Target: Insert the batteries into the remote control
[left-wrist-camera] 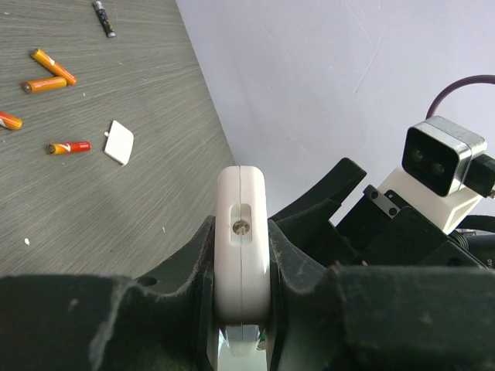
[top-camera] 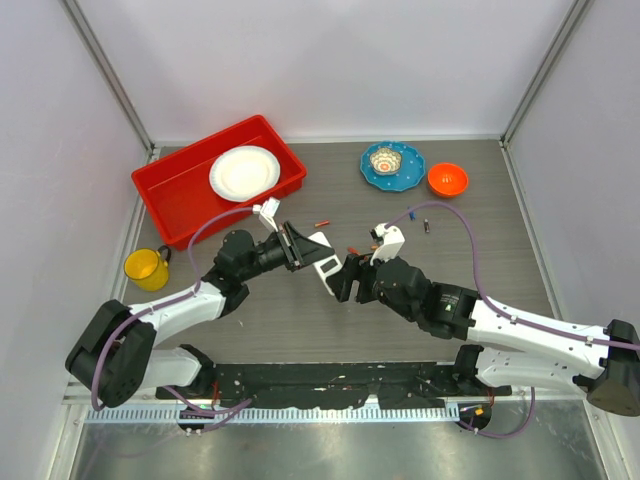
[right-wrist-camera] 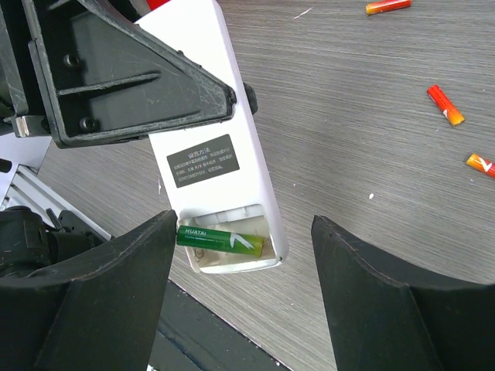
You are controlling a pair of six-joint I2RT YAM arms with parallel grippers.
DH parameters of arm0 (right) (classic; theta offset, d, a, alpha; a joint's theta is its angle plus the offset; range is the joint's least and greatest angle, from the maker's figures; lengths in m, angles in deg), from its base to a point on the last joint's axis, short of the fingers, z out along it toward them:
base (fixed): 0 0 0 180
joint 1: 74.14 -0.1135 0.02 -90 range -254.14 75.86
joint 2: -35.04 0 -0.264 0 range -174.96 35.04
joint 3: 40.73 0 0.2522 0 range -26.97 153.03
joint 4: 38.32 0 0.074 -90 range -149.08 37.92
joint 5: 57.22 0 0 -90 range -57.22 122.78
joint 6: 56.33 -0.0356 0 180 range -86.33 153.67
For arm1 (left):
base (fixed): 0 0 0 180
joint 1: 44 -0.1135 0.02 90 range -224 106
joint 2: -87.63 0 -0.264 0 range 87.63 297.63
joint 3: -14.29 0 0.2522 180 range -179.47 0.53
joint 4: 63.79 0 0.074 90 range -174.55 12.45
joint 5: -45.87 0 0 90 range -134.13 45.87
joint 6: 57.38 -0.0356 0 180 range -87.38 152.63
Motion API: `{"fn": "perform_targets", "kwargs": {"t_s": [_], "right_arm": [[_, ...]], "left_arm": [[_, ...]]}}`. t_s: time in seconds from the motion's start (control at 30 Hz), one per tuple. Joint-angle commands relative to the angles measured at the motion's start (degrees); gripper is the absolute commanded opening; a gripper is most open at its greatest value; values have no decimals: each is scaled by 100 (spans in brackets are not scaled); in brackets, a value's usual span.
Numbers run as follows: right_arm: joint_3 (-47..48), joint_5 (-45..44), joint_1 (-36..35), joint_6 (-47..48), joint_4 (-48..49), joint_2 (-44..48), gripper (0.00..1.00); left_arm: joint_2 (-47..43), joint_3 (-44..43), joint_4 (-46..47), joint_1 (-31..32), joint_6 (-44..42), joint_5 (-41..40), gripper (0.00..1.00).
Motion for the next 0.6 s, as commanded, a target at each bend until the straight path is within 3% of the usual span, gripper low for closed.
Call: {"fn": "perform_targets", "kwargs": {"t_s": [0.0, 0.37, 0.57], "right_arm": [[-25, -74, 33, -79, 248, 42, 75], [-78, 14, 42, -44, 257, 33, 71], [-131, 40, 51, 35, 248, 42, 62]], "left_arm": [[-185, 15, 351, -18, -40, -94, 0], [-220, -12, 342, -18, -13, -129, 0], [-272, -38, 334, -18, 22, -68, 0]]}}
